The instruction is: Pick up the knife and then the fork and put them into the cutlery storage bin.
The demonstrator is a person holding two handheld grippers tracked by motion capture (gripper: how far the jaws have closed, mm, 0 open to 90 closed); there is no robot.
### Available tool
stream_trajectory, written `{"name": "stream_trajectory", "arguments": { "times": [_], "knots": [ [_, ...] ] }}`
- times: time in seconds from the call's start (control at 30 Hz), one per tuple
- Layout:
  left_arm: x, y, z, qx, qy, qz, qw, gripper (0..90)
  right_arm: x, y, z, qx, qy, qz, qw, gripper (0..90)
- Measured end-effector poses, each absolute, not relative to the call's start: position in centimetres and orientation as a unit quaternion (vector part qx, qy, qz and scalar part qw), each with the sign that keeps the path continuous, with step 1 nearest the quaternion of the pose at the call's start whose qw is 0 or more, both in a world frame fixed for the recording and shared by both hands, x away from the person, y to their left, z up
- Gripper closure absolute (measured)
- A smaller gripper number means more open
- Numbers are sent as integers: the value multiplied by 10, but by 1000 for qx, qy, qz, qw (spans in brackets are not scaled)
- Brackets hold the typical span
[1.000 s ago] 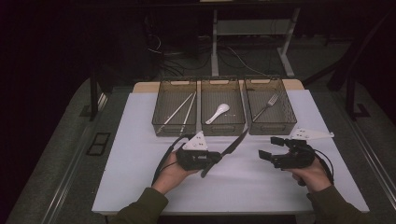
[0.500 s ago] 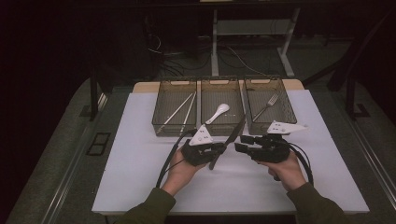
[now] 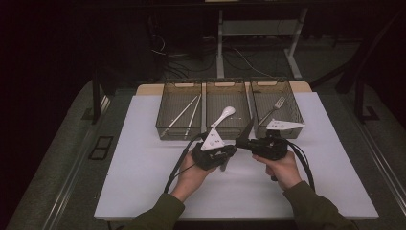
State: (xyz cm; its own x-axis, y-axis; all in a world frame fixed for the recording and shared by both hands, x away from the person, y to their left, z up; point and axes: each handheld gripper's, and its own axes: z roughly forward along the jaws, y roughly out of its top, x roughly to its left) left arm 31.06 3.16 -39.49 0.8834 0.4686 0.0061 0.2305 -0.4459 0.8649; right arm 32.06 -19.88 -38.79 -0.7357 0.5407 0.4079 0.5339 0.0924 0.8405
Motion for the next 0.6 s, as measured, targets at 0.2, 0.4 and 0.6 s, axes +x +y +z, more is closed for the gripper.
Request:
{"name": "stream_trajectory", "arguments": {
  "times": [0.2,0.4,0.6],
  "knots": [
    [312,39,-396,832,215,118,497,718,325,-196,-388,368,744,558,5,877],
    [306,56,-398,830,222,114,499,562,330,-200,-382,370,746,554,24,877],
    [299,81,-398,832,221,98,499,447,333,-214,-372,381,741,551,40,877]
  ]
}}
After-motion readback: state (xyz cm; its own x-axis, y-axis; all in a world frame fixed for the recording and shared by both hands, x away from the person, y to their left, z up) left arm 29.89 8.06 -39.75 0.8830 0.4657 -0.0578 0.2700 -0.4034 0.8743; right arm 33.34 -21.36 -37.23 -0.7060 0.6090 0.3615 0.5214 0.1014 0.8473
